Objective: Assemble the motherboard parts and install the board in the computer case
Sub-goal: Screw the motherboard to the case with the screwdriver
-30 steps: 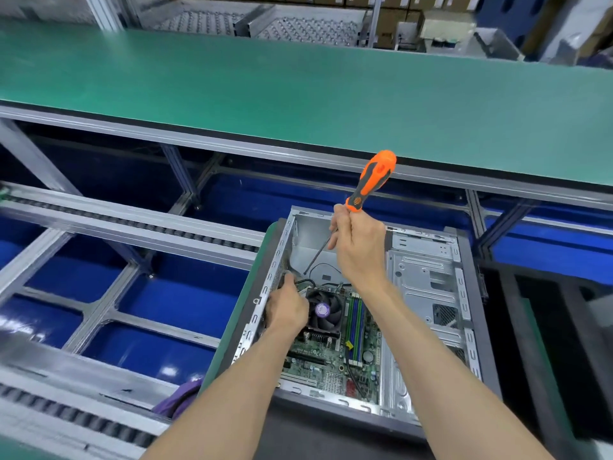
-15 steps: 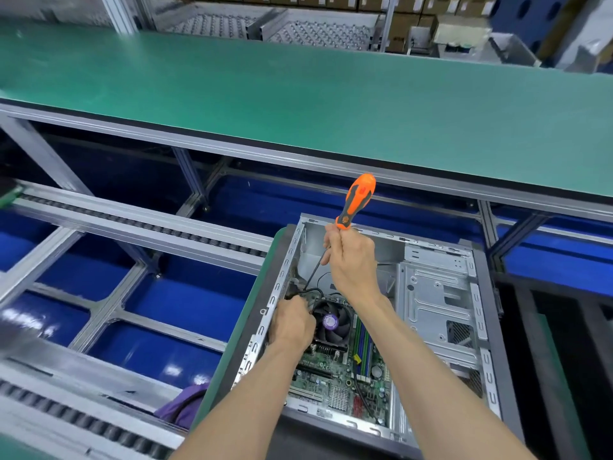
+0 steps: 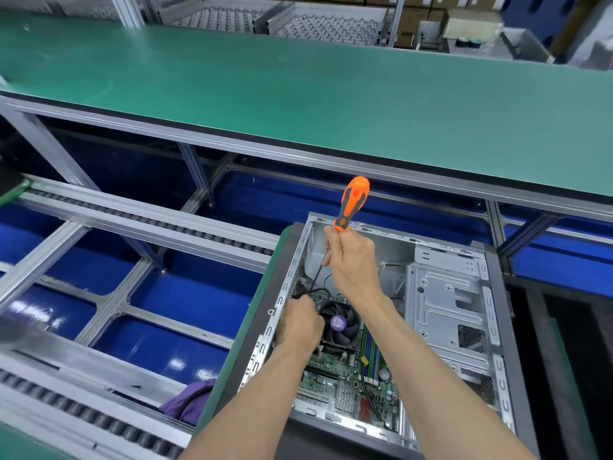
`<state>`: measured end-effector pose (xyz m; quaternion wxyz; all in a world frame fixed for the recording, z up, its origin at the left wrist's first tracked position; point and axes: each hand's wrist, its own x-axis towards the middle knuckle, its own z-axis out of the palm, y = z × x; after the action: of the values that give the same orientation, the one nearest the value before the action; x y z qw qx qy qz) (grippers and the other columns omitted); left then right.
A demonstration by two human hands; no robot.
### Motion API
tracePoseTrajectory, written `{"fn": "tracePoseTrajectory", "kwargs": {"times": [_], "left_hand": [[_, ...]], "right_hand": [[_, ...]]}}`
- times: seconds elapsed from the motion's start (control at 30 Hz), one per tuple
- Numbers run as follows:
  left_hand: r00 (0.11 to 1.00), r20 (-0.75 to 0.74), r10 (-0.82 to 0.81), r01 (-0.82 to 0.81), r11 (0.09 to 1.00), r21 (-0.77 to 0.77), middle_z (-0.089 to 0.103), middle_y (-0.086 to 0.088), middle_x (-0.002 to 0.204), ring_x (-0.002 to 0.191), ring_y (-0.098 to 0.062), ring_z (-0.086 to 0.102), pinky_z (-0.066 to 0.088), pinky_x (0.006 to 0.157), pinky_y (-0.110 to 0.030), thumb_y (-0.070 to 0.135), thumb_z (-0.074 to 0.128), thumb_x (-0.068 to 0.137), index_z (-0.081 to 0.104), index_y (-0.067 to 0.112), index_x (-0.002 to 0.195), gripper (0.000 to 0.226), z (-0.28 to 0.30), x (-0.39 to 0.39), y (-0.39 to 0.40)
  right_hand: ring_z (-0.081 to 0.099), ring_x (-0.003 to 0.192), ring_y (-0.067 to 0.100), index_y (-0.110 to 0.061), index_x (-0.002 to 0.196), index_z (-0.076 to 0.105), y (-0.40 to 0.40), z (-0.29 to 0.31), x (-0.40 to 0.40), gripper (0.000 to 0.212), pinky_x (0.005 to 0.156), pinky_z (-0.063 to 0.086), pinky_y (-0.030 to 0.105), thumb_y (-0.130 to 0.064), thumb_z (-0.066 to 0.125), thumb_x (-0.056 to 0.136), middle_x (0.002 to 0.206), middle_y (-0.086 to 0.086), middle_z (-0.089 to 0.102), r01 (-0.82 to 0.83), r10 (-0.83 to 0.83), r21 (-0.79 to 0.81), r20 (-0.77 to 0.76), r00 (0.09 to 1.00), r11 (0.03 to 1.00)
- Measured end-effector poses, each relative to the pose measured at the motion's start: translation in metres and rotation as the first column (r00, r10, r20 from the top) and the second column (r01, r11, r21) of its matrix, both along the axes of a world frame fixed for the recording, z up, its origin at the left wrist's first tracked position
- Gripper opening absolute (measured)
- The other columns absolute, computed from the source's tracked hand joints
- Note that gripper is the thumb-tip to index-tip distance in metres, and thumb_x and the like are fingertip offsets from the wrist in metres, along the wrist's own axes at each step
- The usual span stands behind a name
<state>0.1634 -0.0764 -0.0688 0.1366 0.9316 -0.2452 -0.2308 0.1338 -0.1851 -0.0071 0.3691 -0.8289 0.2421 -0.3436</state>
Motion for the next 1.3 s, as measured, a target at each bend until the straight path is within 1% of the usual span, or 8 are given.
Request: {"fn": "tracePoseTrajectory", "kwargs": {"times": [0.57,0.67,0.77,0.87,1.0,1.07,1.13,1.3], "left_hand": [[0.999,-0.031,0.018,-0.017,0.999,0.047,0.061,-0.012,0.082,0.074,-0.031,0.063,0.061,0.067,-0.043,0.005,0.047,0.087,0.053,0.009,0.078,0.012,0.0,0.002,-0.005],[0.983,-0.13,0.129,-0.138,0.988,-0.064,0.058,-0.008,0.075,0.06,-0.02,0.055,0.048,0.051,-0.027,0.004,0.05,0.087,0.05,0.008,0.071,0.016,-0.004,0.004,-0.008],[0.912,-0.314,0.266,-0.352,0.898,-0.264,0.061,0.002,0.079,0.063,-0.009,0.054,0.036,0.046,-0.023,0.01,0.047,0.093,0.061,0.009,0.102,0.016,-0.005,0.005,-0.012],[0.782,-0.542,0.307,-0.551,0.747,-0.372,0.064,0.008,0.097,0.083,-0.007,0.06,0.043,0.057,-0.022,0.015,0.038,0.099,0.059,0.02,0.124,0.033,-0.003,0.001,-0.015],[0.626,-0.701,0.343,-0.705,0.632,-0.32,0.064,-0.004,0.123,0.125,-0.039,0.054,0.047,0.1,-0.05,0.009,0.029,0.097,0.063,0.027,0.122,0.045,0.001,0.001,-0.02],[0.604,-0.718,0.345,-0.721,0.62,-0.309,0.065,-0.002,0.111,0.102,-0.031,0.065,0.052,0.089,-0.044,0.009,0.03,0.096,0.066,0.029,0.115,0.046,0.0,0.003,-0.022],[0.589,-0.729,0.348,-0.74,0.595,-0.314,0.05,-0.002,0.075,0.051,-0.014,0.046,0.044,0.056,-0.025,0.011,0.033,0.095,0.069,0.028,0.106,0.041,0.002,0.005,-0.022],[0.365,-0.903,0.225,-0.865,0.442,-0.24,0.023,0.006,0.048,0.037,-0.009,0.018,0.019,0.038,-0.022,0.009,0.037,0.102,0.065,0.004,0.107,0.029,0.008,0.009,-0.028]], "right_hand": [[0.059,0.057,0.033,0.001,0.075,0.054,-0.001,0.013,0.005,0.04,0.06,0.045,0.047,-0.021,0.041,0.106,0.064,0.016,0.057,0.009,-0.009,-0.006,0.009,1.0,1.0],[0.059,0.056,0.033,0.0,0.074,0.054,-0.002,0.017,0.001,0.04,0.06,0.046,0.048,-0.021,0.04,0.106,0.061,0.015,0.057,0.031,-0.031,0.004,0.032,0.999,1.0],[0.06,0.051,0.028,-0.002,0.073,0.055,-0.008,0.029,-0.005,0.043,0.057,0.047,0.045,-0.025,0.04,0.105,0.056,0.01,0.057,0.076,-0.078,0.016,0.084,0.993,0.997],[0.058,0.044,0.018,-0.004,0.069,0.056,-0.016,0.042,-0.014,0.046,0.055,0.047,0.04,-0.027,0.04,0.105,0.051,0.006,0.057,0.126,-0.129,0.033,0.149,0.98,0.992],[0.058,0.042,0.017,-0.005,0.068,0.056,-0.022,0.056,-0.025,0.044,0.057,0.049,0.038,-0.021,0.041,0.106,0.048,0.005,0.056,0.161,-0.166,0.044,0.175,0.97,0.986],[0.059,0.043,0.018,-0.005,0.069,0.056,-0.022,0.061,-0.029,0.043,0.057,0.05,0.037,-0.023,0.039,0.105,0.051,0.004,0.057,0.162,-0.168,0.049,0.184,0.968,0.986],[0.059,0.042,0.018,-0.005,0.07,0.057,-0.021,0.066,-0.031,0.042,0.054,0.049,0.035,-0.023,0.04,0.105,0.053,0.003,0.057,0.159,-0.168,0.058,0.208,0.964,0.986],[0.057,0.04,0.016,-0.003,0.068,0.056,-0.018,0.076,-0.033,0.044,0.05,0.048,0.034,-0.019,0.042,0.106,0.052,0.005,0.057,0.169,-0.177,0.052,0.243,0.954,0.984]]}}
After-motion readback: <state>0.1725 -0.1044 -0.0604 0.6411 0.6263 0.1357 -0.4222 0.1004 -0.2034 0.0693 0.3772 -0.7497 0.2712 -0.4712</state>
